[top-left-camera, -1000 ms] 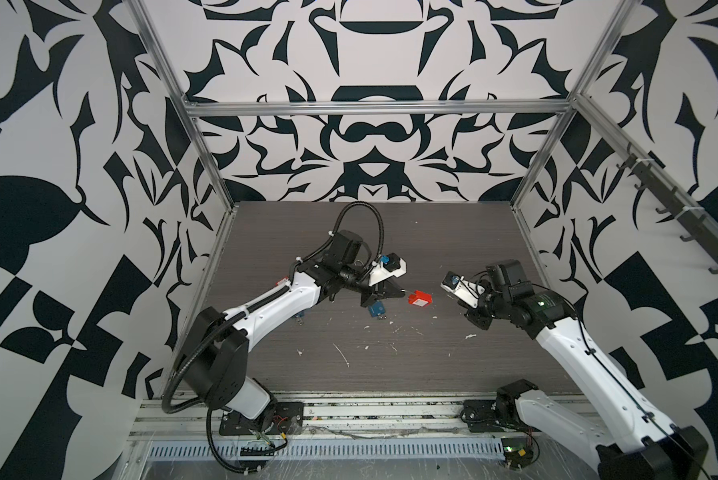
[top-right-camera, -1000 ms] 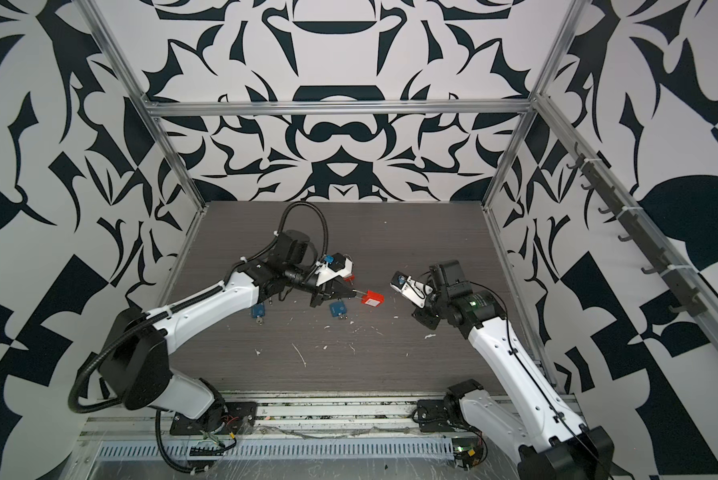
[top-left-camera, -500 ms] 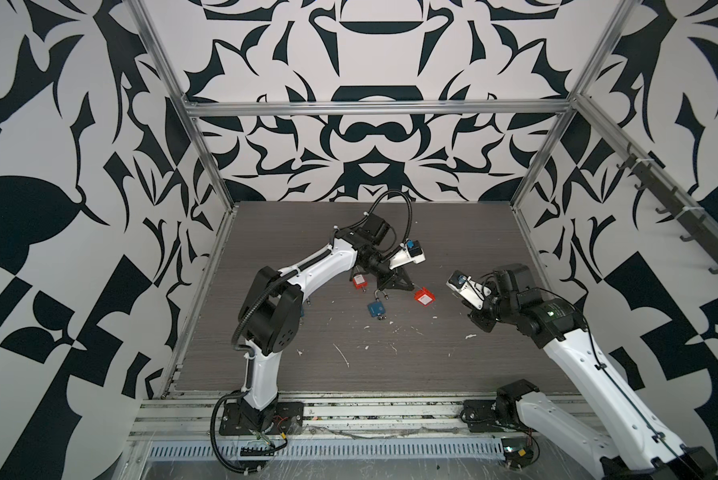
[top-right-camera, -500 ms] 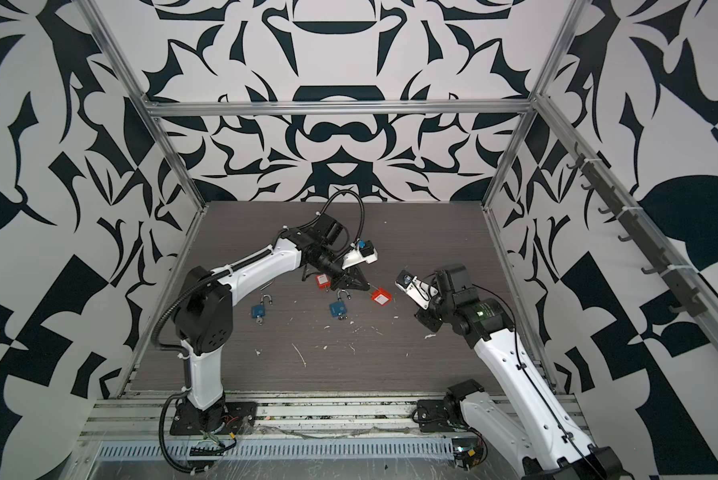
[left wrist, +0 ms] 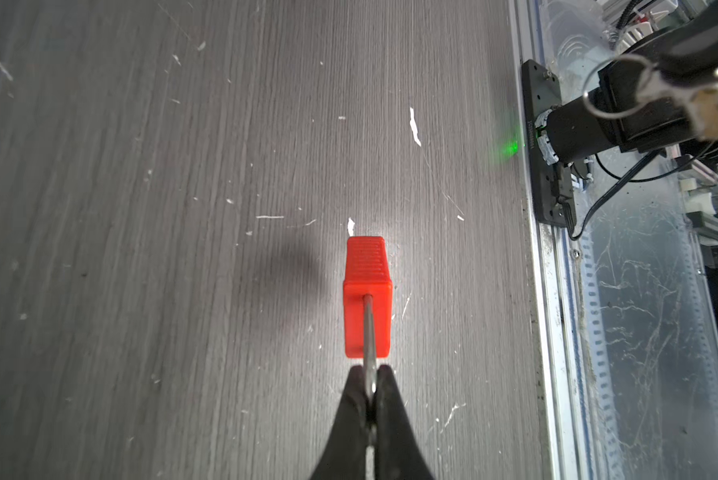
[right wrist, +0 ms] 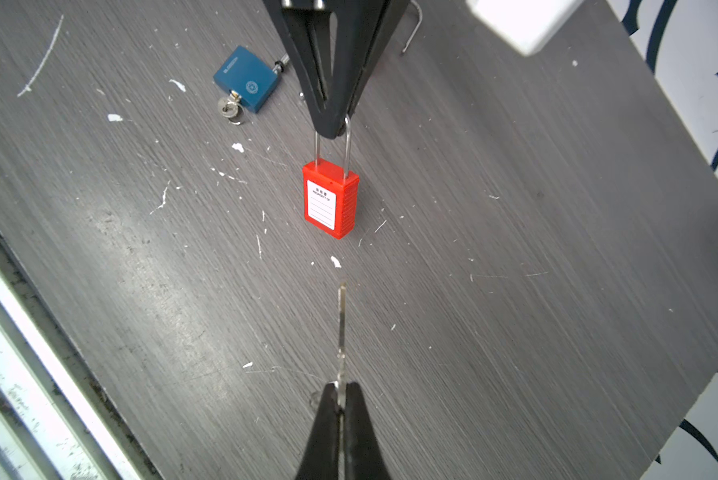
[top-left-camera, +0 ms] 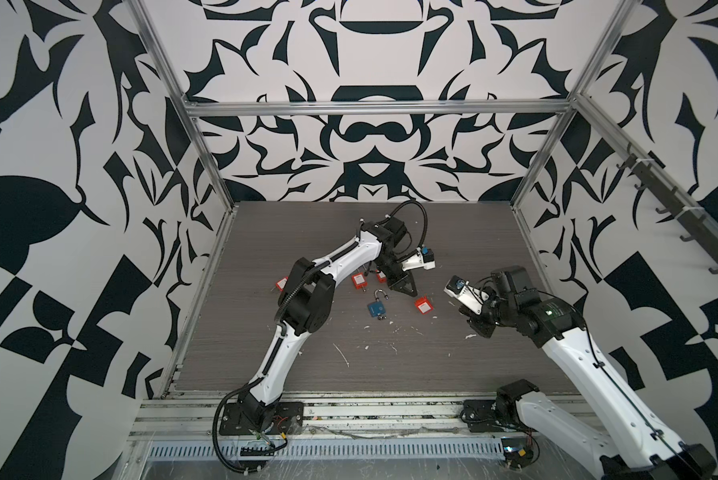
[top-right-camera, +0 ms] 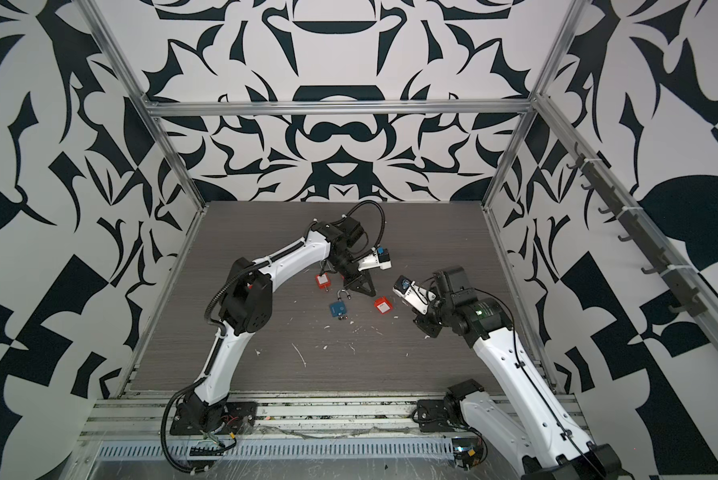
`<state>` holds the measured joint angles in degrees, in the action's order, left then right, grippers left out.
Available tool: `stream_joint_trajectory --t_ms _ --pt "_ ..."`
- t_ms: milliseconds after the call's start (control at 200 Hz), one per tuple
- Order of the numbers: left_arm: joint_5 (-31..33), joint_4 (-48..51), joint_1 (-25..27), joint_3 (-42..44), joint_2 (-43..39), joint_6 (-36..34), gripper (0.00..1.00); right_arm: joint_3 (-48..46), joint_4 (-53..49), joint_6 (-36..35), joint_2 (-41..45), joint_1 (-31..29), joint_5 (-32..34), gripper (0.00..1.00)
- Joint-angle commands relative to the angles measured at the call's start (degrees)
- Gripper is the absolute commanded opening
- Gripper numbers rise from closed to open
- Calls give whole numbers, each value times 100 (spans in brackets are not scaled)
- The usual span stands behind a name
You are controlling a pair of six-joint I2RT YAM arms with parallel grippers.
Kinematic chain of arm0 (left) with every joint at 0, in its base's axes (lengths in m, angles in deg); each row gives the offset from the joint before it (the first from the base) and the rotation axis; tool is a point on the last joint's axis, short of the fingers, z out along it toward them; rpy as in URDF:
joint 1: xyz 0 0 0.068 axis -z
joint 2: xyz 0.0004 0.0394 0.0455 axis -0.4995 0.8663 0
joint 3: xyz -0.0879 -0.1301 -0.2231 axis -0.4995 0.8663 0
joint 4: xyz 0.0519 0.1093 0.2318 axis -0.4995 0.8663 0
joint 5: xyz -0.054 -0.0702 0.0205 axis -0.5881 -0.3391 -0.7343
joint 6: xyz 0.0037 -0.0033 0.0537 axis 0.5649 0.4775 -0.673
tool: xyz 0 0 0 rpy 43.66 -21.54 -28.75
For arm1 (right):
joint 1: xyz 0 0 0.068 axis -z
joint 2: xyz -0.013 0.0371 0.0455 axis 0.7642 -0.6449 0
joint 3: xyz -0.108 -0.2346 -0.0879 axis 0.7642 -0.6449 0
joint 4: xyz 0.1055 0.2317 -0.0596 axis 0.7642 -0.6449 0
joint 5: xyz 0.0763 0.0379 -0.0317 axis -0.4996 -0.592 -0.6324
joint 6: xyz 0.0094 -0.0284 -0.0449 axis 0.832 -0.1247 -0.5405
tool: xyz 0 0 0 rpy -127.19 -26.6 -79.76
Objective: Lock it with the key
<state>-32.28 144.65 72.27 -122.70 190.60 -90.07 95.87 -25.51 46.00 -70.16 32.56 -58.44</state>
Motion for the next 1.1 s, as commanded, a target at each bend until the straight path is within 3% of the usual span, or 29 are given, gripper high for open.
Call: stream_joint_trajectory --t_ms 0,180,610,890,1095 --pt "-173 869 34 -387 215 -213 0 5 -130 18 -12 14 -226 0" --pt "-172 1587 119 -942 654 -306 0 -4 -152 53 -55 14 -300 0" --pt "-18 1169 268 -1186 1039 137 2 -159 22 195 -45 14 -402 0" --pt "512 727 440 -1108 1143 460 11 -324 233 273 70 12 -415 0" --pt "958 499 522 -1230 1282 636 12 -441 405 358 149 15 -384 0"
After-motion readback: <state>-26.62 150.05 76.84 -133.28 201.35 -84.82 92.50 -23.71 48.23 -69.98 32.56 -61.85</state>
